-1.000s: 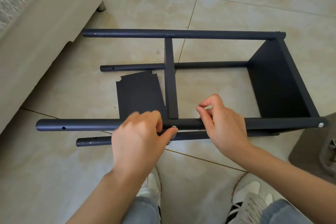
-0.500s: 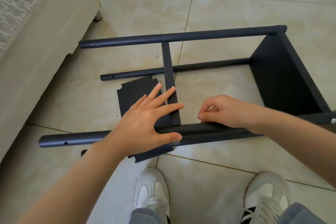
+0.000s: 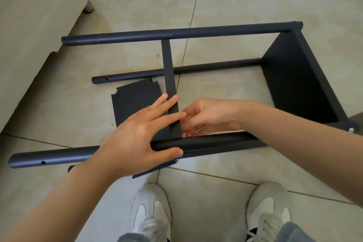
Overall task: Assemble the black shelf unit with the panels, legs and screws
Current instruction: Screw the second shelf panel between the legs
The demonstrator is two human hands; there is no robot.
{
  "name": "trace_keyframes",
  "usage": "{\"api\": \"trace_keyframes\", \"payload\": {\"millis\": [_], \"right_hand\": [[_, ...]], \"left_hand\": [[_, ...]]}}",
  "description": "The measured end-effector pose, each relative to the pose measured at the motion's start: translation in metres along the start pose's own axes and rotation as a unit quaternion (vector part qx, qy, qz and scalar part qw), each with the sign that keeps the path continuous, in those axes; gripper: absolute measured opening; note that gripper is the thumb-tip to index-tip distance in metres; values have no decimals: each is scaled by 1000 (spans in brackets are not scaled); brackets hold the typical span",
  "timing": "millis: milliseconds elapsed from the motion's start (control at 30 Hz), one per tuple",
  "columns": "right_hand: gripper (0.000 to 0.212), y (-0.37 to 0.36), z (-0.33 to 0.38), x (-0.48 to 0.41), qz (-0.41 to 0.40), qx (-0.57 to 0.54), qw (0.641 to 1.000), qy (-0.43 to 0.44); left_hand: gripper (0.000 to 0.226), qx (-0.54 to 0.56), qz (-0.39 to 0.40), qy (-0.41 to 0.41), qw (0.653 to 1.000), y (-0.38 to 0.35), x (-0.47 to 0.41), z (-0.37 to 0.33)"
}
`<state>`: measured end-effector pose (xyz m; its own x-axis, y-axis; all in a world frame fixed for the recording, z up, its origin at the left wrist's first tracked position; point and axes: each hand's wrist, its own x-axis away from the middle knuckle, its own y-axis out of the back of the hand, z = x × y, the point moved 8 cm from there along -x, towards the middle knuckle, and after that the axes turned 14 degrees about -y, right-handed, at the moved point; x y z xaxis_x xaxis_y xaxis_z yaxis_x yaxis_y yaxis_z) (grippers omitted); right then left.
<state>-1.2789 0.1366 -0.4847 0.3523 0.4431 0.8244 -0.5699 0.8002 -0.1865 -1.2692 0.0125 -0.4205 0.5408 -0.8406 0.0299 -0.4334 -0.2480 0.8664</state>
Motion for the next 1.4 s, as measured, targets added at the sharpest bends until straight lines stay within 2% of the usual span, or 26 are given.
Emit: {"api": "trace_keyframes", "payload": {"millis": [167, 600, 733, 867, 900, 1033, 1400], "right_hand": [[14, -9, 1, -8, 40, 2, 999, -3], [13, -10, -12, -13, 36, 43, 997, -50], [17, -10, -13, -12, 52, 30, 997, -49], [38, -12, -12, -10, 54, 37, 997, -47], [37, -12, -13, -11, 52, 39, 997, -51], [13, -13, -14, -12, 37, 46, 996, -69], [14, -14, -15, -9, 60, 36, 996, -63]], "left_hand": [[79, -6, -9, -16, 1000, -1, 1, -4], [76, -8, -31, -27, 999, 1, 2, -5], [76, -15, -35, -28, 999, 1, 2, -5], [75, -16, -33, -29, 999, 1, 2, -6], [75, -16, -32, -29, 999, 1, 2, -6], [73, -18, -34, -32, 999, 1, 3, -6], [73, -22, -31, -30, 999, 0, 2, -6]]}}
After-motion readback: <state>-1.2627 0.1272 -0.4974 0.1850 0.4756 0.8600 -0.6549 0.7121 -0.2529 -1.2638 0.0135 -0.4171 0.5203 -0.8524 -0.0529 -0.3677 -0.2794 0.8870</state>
